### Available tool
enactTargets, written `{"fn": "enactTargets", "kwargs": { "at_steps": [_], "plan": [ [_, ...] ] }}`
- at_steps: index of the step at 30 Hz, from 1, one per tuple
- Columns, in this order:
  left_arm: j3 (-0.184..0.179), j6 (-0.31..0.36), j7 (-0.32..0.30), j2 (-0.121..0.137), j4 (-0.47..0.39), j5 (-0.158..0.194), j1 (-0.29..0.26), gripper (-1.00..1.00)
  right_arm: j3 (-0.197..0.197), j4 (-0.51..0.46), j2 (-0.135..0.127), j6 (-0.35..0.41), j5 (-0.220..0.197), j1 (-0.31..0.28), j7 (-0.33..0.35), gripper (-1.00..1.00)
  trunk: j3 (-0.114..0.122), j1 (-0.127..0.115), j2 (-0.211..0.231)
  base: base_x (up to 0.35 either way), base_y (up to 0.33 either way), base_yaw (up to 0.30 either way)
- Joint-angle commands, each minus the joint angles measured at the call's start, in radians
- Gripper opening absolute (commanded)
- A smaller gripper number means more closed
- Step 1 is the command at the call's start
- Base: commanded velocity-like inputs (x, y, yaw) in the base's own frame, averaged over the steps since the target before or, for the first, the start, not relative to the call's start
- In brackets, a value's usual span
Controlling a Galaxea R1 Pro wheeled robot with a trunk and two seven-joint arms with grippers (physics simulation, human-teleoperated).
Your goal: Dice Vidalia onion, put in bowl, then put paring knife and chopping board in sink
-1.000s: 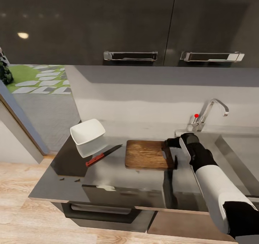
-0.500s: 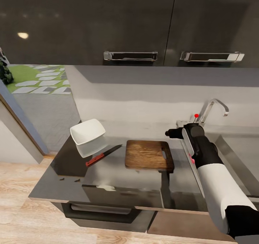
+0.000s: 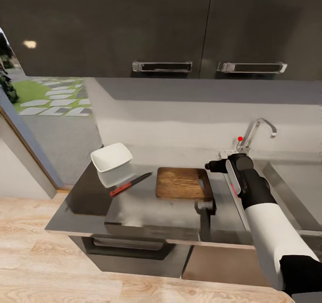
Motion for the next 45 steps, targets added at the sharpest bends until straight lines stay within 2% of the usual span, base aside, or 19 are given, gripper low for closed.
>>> {"fn": "enactTargets", "kwargs": {
  "at_steps": [1, 25, 45],
  "plan": [
    [0.000, -0.002, 0.000, 0.000, -0.001, 0.000, 0.000, 1.00, 0.001, -0.001, 0.000, 0.004, 0.000, -0.001, 0.001, 1.00, -0.002, 0.000, -0.002, -0.315, 0.000, 0.000],
    [0.000, -0.002, 0.000, 0.000, 0.000, 0.000, 0.000, 1.00, 0.001, 0.010, 0.003, 0.003, 0.000, 0.005, 0.001, 1.00, -0.002, 0.000, -0.002, -0.334, 0.000, 0.000],
    [0.000, -0.002, 0.000, 0.000, 0.000, 0.000, 0.000, 1.00, 0.001, 0.096, 0.004, -0.020, 0.001, 0.006, 0.004, 1.00, -0.002, 0.000, -0.002, -0.336, 0.000, 0.000]
  ]
}}
